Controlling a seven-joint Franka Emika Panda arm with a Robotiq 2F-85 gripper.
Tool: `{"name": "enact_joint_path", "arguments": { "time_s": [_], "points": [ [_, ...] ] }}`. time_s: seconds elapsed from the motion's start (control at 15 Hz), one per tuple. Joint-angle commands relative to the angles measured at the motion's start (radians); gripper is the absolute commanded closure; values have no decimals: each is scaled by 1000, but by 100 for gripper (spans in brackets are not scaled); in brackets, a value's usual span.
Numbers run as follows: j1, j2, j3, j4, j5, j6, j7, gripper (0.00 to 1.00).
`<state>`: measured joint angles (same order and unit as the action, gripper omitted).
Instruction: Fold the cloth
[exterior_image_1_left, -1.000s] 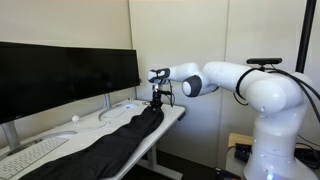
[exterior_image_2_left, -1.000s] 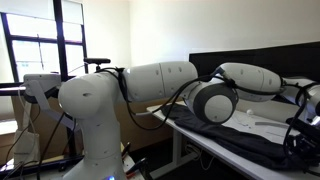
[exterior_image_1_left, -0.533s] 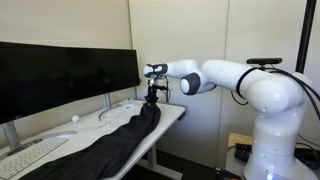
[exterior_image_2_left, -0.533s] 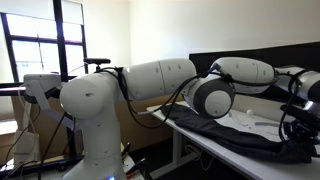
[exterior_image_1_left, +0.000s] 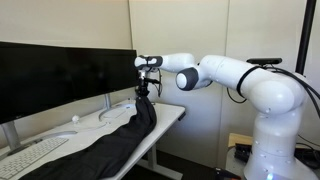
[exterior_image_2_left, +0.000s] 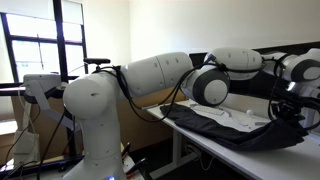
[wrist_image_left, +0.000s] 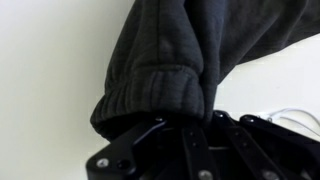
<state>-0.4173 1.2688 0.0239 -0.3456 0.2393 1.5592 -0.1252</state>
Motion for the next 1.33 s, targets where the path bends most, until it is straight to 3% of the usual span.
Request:
{"name": "enact_joint_path", "arguments": {
  "time_s": [0.0,1.07,1.27],
  "points": [
    [31,-39,16,-3,-32,6,20,92],
    [210,-106,-17,-18,-172,-23,-71,93],
    [209,-92,-4,-22,-160,6,-42,90]
  ]
}}
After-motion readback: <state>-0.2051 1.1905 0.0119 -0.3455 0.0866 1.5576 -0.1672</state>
